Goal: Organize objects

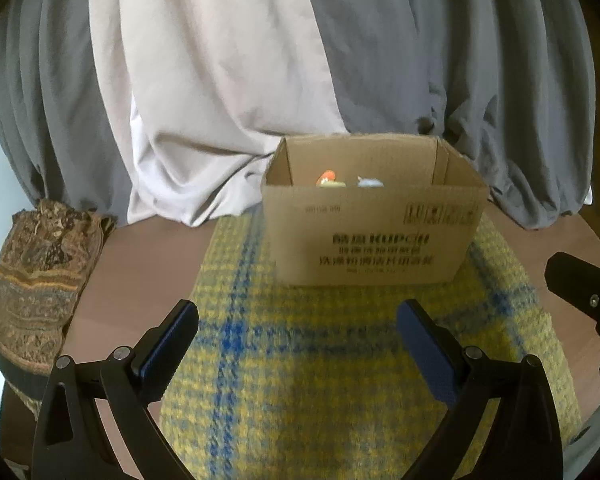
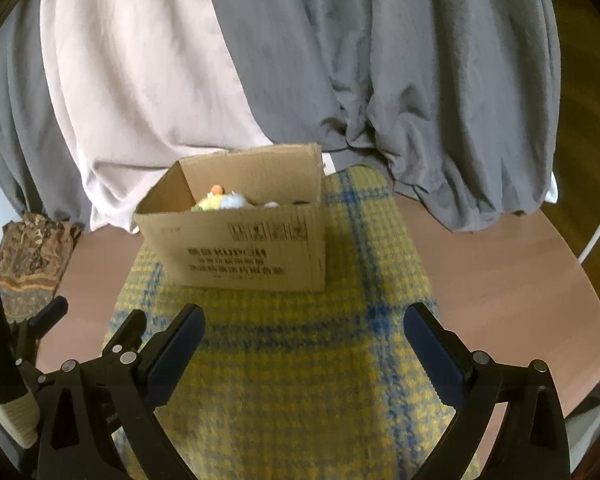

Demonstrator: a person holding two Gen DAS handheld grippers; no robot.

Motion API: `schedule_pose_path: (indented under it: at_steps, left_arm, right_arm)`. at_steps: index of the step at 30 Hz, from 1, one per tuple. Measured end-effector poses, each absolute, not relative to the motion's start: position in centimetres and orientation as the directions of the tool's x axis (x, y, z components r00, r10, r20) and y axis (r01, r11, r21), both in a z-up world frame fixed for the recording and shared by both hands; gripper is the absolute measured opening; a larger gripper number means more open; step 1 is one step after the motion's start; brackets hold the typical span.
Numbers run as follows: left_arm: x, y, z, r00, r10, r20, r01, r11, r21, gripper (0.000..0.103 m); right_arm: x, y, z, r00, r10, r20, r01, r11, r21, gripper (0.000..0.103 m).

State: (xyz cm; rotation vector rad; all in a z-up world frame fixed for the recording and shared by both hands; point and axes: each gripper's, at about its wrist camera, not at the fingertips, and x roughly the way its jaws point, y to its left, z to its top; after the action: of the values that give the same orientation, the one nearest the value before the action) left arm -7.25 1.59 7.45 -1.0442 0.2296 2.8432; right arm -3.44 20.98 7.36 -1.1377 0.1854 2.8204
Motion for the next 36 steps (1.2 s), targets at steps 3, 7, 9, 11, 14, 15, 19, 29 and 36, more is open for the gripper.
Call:
schedule_pose_path:
  at_steps: [3, 7, 9, 11, 14, 15, 19, 29, 36]
  left_arm:
    - [-6.4, 1.3, 6.9, -0.748, 0.048, -0.662, -0.146, -0.985, 0.094, 0.101]
    - [-5.4, 0.9, 6.3, -0.741, 0.037, -0.670, -0.129, -0.988, 0.088, 0.101]
    - [-5.0, 0.6, 5.9, -0.732, 0.037, -0.680, -0.124, -0.989, 0.079, 0.101]
    - [-4.7, 0.3, 5.6, -0.723, 0.040, -0.690, -0.123, -0.990, 0.071, 0.101]
    - [-4.0, 0.1, 5.1, -0.709, 0.045, -0.704, -0.123, -0.991, 0.060, 0.101]
    - [-3.8, 0.1, 4.9, -0.706, 0.047, -0.707, -0.123, -0.991, 0.056, 0.101]
    - [-2.7, -0.2, 4.3, -0.695, 0.039, -0.718, -0.101, -0.994, 0.043, 0.101]
    - [-1.2, -0.5, 4.0, -0.671, 0.051, -0.740, -0.099, -0.995, 0.022, 0.101]
    - [-0.6, -1.0, 4.0, -0.667, 0.044, -0.744, -0.093, -0.995, 0.025, 0.101]
  right_arm:
    - [-2.5, 20.9, 7.0, -0.714, 0.051, -0.699, -0.140, -0.988, 0.071, 0.100]
    - [-1.4, 21.0, 6.4, -0.702, 0.056, -0.710, -0.153, -0.986, 0.074, 0.100]
    - [-0.8, 21.3, 6.1, -0.693, 0.053, -0.719, -0.162, -0.983, 0.084, 0.100]
    - [-0.2, 21.4, 6.0, -0.690, 0.055, -0.721, -0.170, -0.981, 0.088, 0.100]
    - [0.7, 21.4, 5.7, -0.685, 0.066, -0.726, -0.184, -0.979, 0.084, 0.100]
    - [0.9, 21.4, 5.6, -0.682, 0.070, -0.728, -0.189, -0.979, 0.082, 0.100]
    - [2.3, 21.4, 5.0, -0.671, 0.091, -0.736, -0.206, -0.976, 0.068, 0.100]
    - [4.1, 22.7, 4.5, -0.659, 0.107, -0.744, -0.262, -0.960, 0.094, 0.100]
    - [4.9, 22.5, 4.4, -0.660, 0.118, -0.742, -0.271, -0.959, 0.088, 0.100]
